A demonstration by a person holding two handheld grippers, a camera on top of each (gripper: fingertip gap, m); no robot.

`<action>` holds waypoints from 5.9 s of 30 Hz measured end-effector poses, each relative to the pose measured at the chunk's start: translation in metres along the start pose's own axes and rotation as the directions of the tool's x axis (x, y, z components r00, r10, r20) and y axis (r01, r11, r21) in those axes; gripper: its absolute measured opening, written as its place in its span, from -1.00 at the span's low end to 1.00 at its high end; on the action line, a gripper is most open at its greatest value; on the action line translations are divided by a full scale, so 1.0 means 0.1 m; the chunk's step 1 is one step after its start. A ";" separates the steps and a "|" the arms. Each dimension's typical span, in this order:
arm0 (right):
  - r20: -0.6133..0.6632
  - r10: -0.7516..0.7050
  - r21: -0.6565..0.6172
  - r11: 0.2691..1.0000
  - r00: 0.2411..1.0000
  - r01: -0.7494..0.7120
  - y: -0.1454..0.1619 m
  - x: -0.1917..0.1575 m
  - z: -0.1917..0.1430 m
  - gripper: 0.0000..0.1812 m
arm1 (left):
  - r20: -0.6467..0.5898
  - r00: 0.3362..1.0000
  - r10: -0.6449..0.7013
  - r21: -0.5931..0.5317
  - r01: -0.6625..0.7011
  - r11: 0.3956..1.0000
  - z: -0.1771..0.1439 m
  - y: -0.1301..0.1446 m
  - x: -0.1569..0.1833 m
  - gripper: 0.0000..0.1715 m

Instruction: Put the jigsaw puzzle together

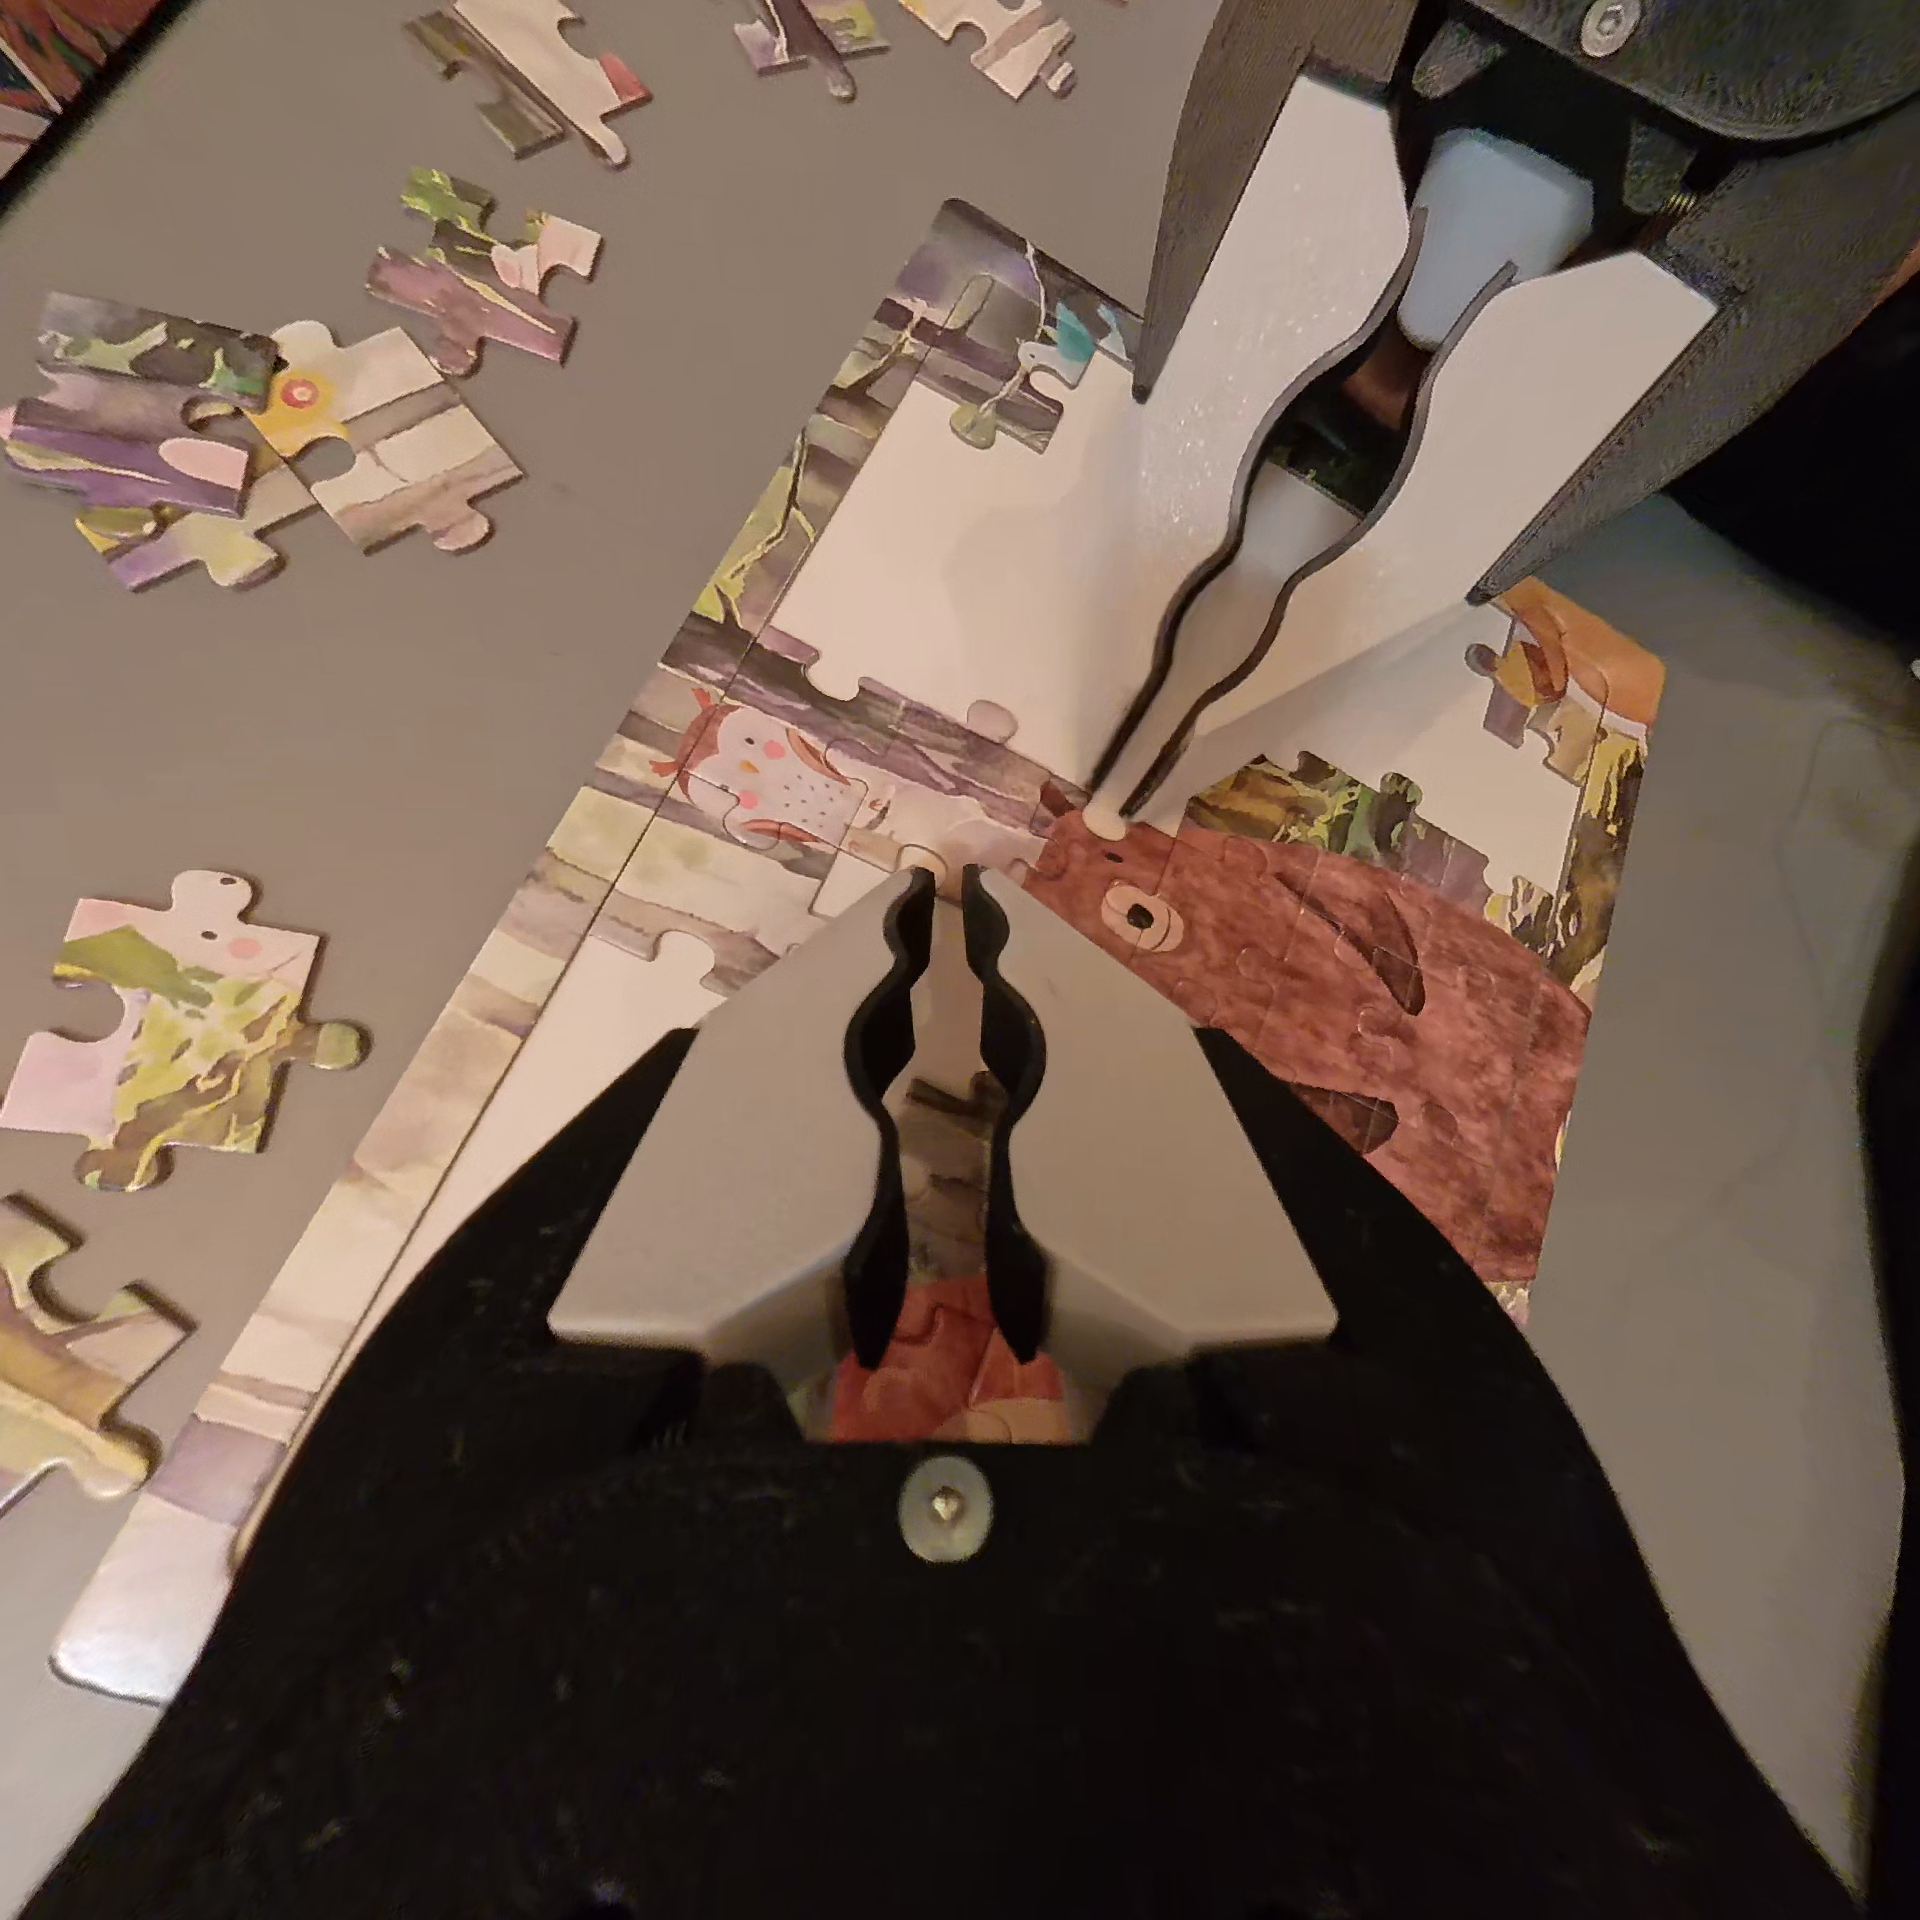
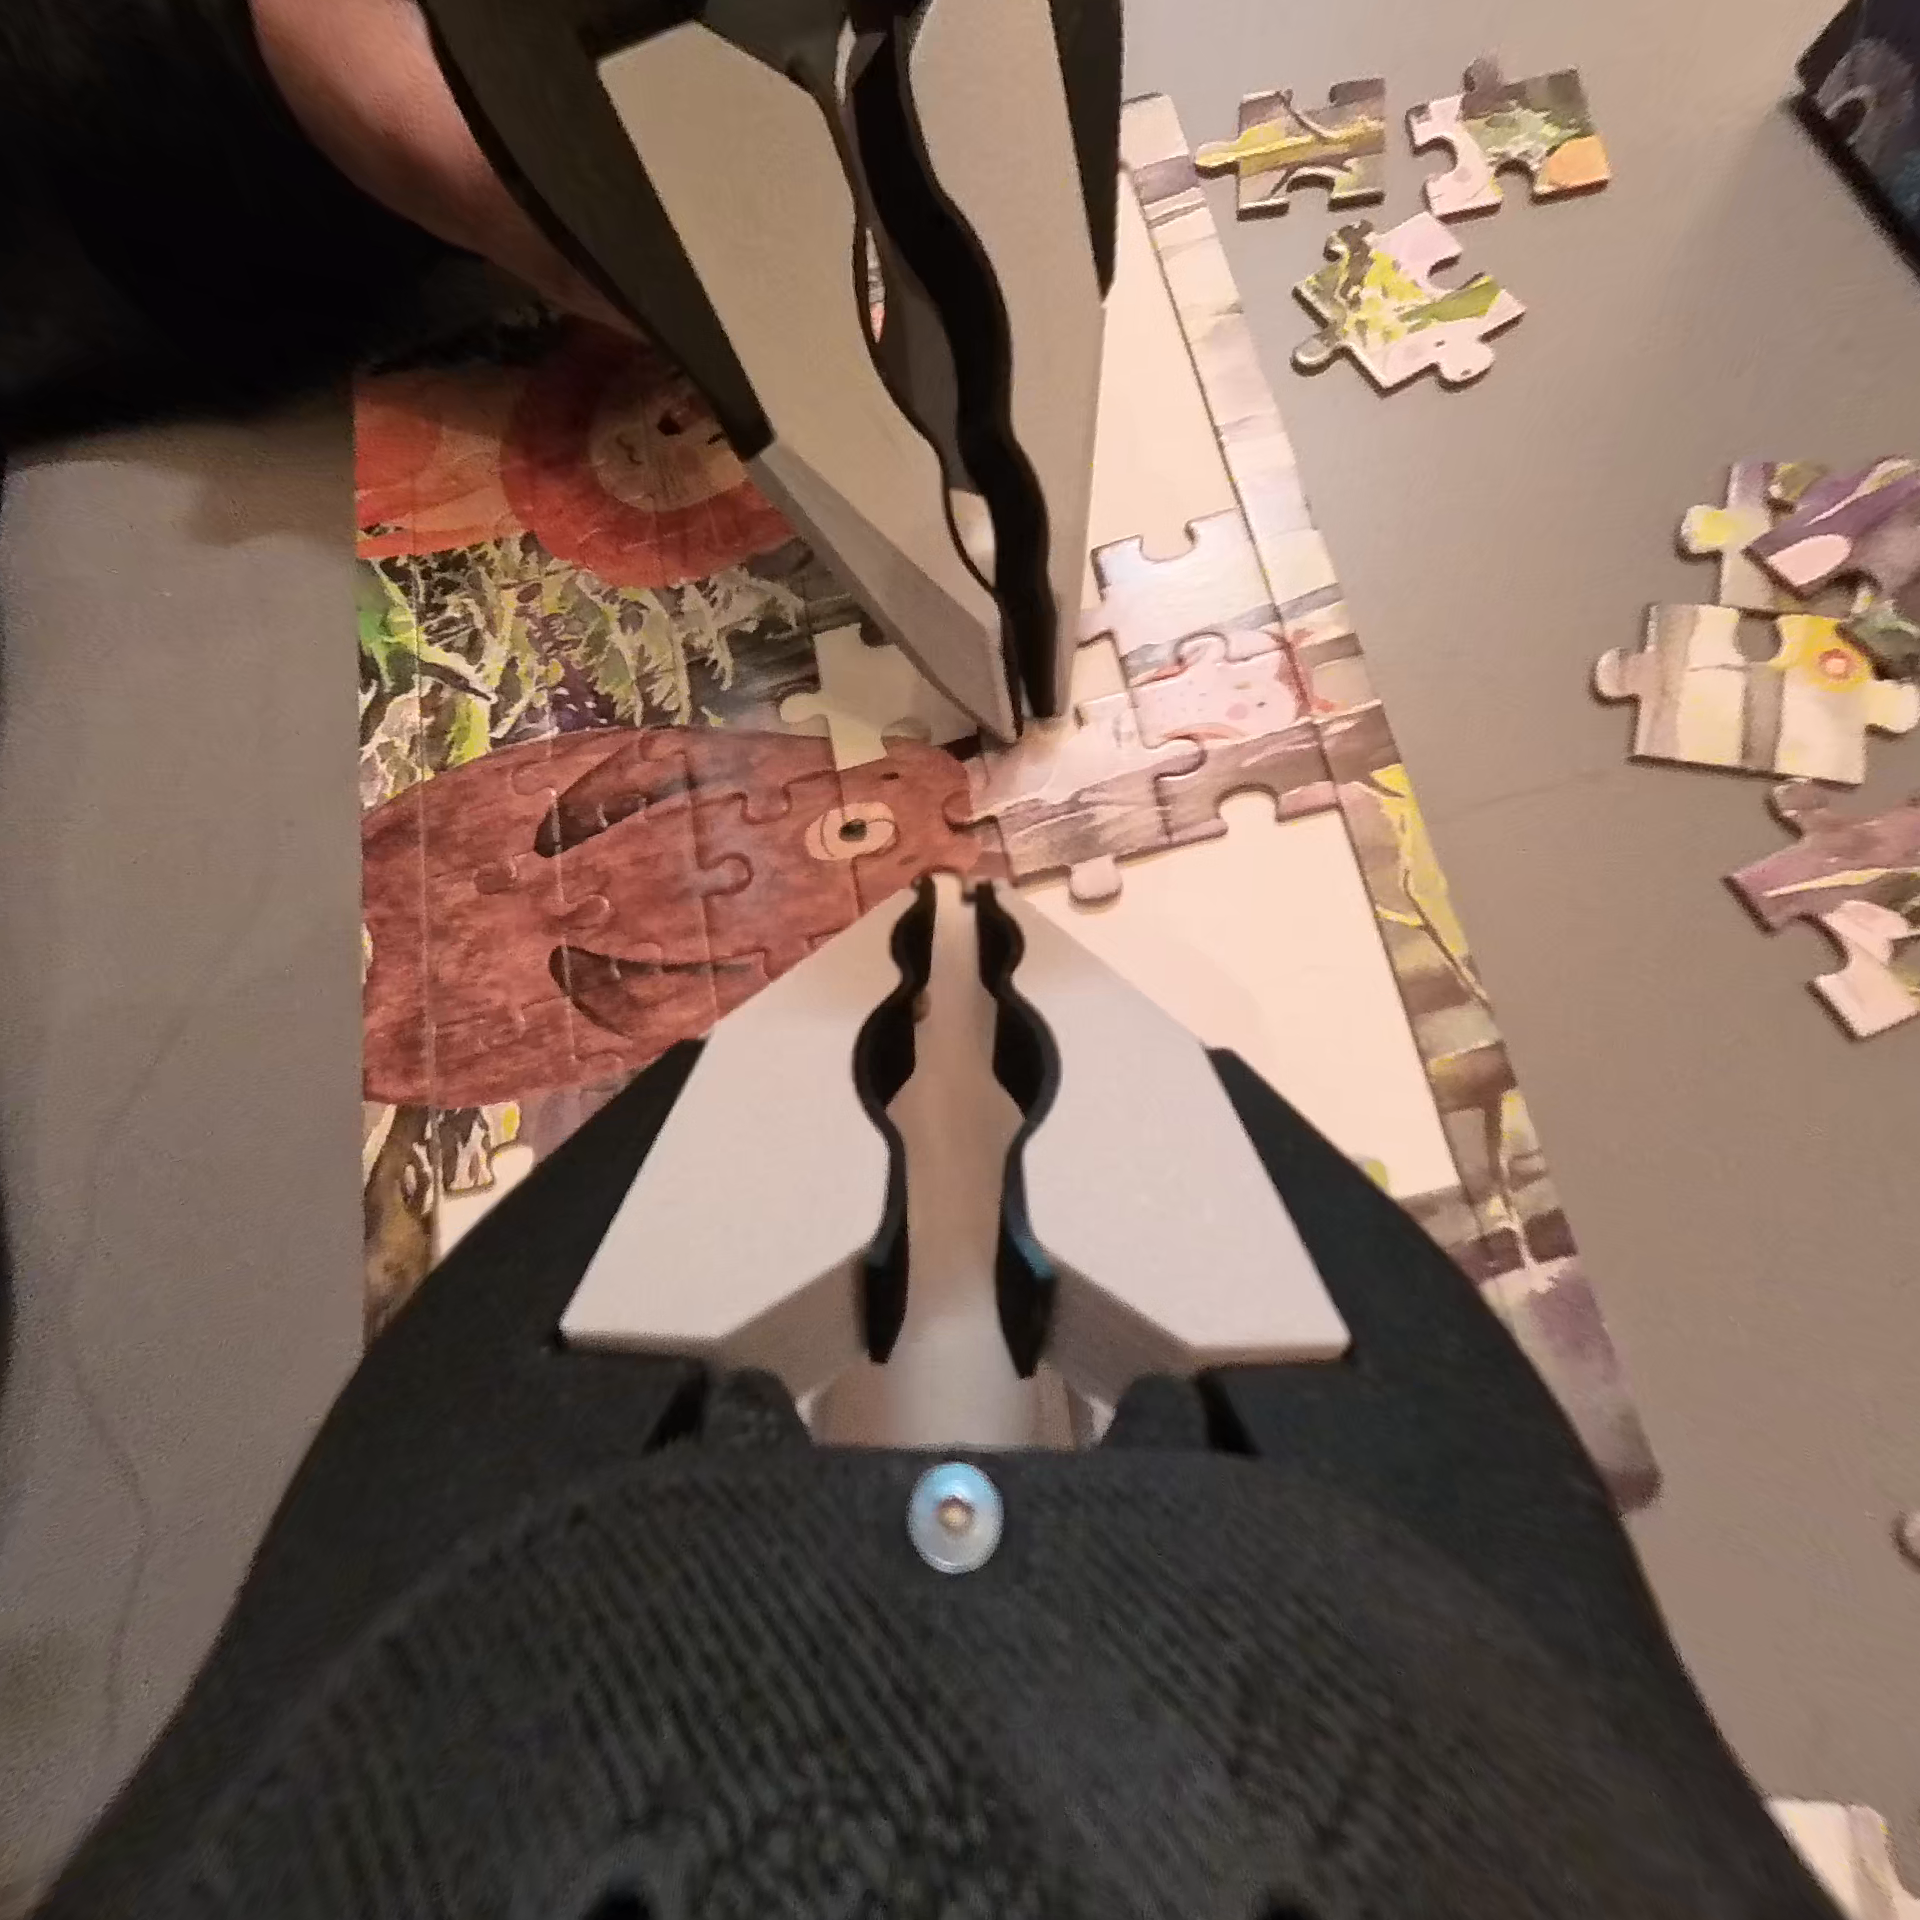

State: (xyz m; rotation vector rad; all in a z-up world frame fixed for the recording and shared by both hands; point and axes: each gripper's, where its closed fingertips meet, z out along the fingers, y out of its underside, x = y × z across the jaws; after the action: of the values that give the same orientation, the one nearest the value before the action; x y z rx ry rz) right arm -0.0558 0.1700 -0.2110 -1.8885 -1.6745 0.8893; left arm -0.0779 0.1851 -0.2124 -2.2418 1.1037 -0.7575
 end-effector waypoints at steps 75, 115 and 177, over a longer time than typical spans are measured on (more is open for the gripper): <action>-0.152 -0.031 0.022 0.999 0.988 0.035 -0.04 0.19 0.00 -0.74 | 0.140 0.970 0.201 -0.043 -0.197 0.979 -0.05 0.02 -0.11 -0.57; -0.164 -0.002 0.028 1.000 0.986 0.006 -0.03 0.24 -0.03 -0.83 | 0.145 0.968 0.204 -0.038 -0.201 0.979 -0.05 0.01 -0.11 -0.57; -0.226 -0.118 0.026 0.992 0.967 0.127 -0.11 0.23 -0.06 -0.71 | 0.155 0.972 0.178 -0.037 -0.174 0.984 -0.05 0.02 -0.14 -0.57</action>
State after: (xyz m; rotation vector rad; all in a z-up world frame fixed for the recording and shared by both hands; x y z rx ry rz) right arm -0.0577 0.1943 -0.2025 -1.7642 -1.6041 0.6303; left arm -0.0892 0.1946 -0.2133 -2.1459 1.2189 -0.4880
